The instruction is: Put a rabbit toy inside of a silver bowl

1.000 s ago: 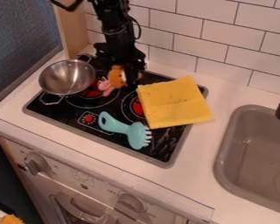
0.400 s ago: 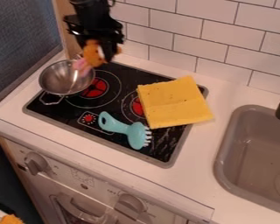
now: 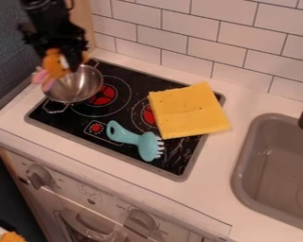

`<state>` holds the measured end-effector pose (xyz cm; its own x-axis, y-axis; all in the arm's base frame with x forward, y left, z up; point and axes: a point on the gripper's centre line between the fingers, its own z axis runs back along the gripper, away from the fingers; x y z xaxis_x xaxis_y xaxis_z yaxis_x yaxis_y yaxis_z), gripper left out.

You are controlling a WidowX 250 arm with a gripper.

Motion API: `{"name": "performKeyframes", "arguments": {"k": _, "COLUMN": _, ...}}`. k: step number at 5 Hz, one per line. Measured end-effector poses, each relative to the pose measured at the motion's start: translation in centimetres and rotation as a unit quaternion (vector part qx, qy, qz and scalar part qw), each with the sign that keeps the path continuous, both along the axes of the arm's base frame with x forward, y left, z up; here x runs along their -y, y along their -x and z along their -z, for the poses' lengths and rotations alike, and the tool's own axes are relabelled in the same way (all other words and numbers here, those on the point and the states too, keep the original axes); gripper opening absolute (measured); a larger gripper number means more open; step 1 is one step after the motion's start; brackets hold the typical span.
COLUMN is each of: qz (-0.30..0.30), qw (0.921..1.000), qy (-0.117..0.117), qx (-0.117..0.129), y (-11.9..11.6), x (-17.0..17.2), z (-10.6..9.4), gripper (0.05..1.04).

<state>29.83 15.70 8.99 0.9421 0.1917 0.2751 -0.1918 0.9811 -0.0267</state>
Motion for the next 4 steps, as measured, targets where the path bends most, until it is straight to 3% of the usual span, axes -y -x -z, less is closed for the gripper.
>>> {"name": "performKeyframes", "arguments": {"k": 1, "qz": -0.020, "qw": 0.9998, "qy": -0.002, "qx": 0.008, "y": 0.4, "x": -1.5, "z": 0.3, "gripper": 0.577}}
{"name": "performKeyframes", "arguments": {"k": 2, "qz": -0.029, "qw": 0.9995, "qy": 0.015, "qx": -0.004, "y": 0.1, "x": -1.9, "z": 2.7, "gripper": 0.577}}
{"name": "performKeyframes", "arguments": {"k": 3, "qz": -0.033, "qw": 0.9993, "qy": 0.017, "qx": -0.005, "y": -0.9, "x": -2.4, "z": 3.7, "gripper": 0.577}}
{"name": "performKeyframes", "arguments": {"k": 4, "qz": -0.028, "qw": 0.9992, "qy": 0.016, "qx": -0.021, "y": -1.7, "x": -2.4, "z": 5.1, "gripper": 0.577}}
